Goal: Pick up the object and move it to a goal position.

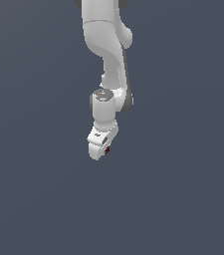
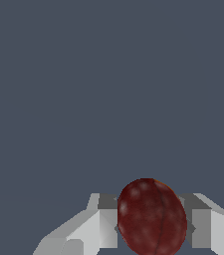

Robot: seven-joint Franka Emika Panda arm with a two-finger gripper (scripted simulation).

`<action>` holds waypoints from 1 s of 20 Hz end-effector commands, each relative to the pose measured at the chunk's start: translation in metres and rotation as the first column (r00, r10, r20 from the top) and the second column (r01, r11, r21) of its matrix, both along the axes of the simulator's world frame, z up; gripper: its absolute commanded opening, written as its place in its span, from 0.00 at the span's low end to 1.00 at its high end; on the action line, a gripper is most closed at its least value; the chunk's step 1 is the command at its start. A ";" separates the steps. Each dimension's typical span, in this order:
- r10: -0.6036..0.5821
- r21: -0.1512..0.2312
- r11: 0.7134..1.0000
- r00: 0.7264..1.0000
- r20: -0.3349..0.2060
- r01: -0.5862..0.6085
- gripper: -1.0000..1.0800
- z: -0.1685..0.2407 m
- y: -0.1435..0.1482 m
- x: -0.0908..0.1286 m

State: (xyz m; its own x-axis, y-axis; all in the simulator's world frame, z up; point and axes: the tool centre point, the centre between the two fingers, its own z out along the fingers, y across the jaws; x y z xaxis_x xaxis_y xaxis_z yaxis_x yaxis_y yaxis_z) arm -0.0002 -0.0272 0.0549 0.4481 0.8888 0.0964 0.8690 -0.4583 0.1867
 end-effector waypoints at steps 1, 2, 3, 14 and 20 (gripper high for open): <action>0.001 -0.001 1.000 0.997 0.078 -0.001 0.00 0.018 -0.014 0.022; 0.002 -0.001 1.000 0.994 0.112 -0.002 0.00 0.026 -0.019 0.032; 0.003 -0.002 1.000 0.989 0.146 -0.002 0.00 0.034 -0.025 0.041; 0.008 -0.003 1.000 0.878 0.479 -0.007 0.00 0.139 -0.083 0.116; 0.009 -0.002 1.000 0.785 0.619 -0.011 0.00 0.197 -0.110 0.138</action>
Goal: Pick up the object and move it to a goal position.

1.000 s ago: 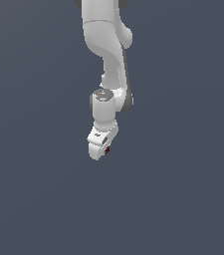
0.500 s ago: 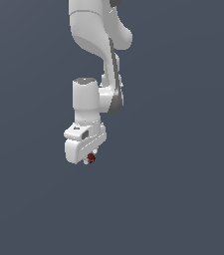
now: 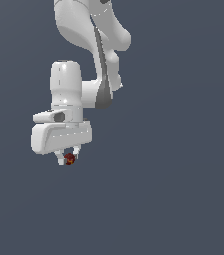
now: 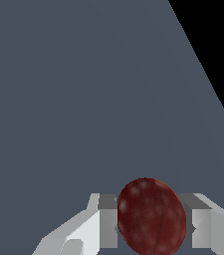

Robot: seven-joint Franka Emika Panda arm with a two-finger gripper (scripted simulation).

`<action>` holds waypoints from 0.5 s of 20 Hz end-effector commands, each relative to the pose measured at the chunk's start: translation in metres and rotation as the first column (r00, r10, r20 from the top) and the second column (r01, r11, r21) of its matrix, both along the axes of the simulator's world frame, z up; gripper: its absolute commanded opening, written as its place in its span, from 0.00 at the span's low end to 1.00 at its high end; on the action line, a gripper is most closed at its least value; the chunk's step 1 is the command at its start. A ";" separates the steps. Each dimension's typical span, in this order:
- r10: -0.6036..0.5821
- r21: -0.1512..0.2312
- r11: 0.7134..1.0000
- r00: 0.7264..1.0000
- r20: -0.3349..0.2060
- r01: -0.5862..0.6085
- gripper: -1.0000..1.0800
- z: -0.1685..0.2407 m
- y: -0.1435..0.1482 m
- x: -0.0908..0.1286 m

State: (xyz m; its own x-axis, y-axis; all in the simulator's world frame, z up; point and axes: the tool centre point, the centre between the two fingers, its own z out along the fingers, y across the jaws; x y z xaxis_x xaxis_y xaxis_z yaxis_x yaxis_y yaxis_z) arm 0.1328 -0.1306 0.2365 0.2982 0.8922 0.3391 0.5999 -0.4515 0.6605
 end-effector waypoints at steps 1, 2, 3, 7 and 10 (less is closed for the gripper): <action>0.001 0.001 1.000 0.998 0.068 -0.002 0.00 0.024 -0.011 0.007; 0.002 0.001 1.000 0.996 0.093 -0.002 0.00 0.033 -0.015 0.009; 0.003 0.002 1.000 0.993 0.118 -0.003 0.00 0.042 -0.019 0.011; 0.006 0.004 1.000 0.977 0.214 -0.007 0.00 0.077 -0.034 0.017; 0.008 0.006 1.000 0.960 0.281 -0.010 0.00 0.103 -0.045 0.019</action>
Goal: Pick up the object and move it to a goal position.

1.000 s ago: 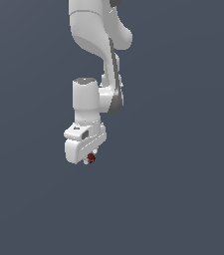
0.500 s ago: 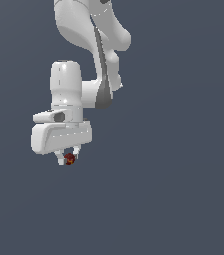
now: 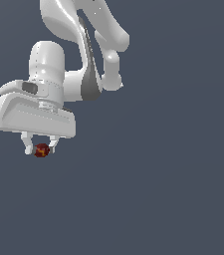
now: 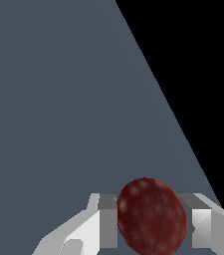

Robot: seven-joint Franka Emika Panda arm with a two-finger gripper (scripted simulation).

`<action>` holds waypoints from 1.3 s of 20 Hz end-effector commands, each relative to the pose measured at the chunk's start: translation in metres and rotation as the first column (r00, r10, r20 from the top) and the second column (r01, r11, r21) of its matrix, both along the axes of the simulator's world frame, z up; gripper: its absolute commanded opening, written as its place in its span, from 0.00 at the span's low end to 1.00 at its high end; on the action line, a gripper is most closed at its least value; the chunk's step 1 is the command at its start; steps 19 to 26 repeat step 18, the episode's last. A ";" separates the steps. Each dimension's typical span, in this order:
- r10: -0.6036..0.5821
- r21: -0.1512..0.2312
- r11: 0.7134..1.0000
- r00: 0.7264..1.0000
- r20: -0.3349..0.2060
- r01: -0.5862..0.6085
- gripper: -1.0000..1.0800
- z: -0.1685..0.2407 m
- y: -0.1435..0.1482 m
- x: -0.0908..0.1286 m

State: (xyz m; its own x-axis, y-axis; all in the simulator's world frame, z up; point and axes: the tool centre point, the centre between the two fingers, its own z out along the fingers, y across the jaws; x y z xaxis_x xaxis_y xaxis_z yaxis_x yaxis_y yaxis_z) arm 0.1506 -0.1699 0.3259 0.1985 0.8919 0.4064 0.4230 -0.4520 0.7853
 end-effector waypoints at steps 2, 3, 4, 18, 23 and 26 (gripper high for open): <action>0.003 0.002 1.000 0.997 0.077 -0.004 0.00 0.028 -0.012 0.001; 0.004 0.003 1.000 0.995 0.096 -0.005 0.00 0.035 -0.015 0.001; 0.005 0.003 1.000 0.994 0.114 -0.006 0.00 0.042 -0.017 0.001; 0.013 0.008 1.000 0.973 0.232 -0.015 0.00 0.084 -0.035 -0.003; 0.013 0.008 1.000 0.973 0.232 -0.015 0.00 0.084 -0.035 -0.003; 0.013 0.008 1.000 0.973 0.232 -0.015 0.00 0.084 -0.035 -0.003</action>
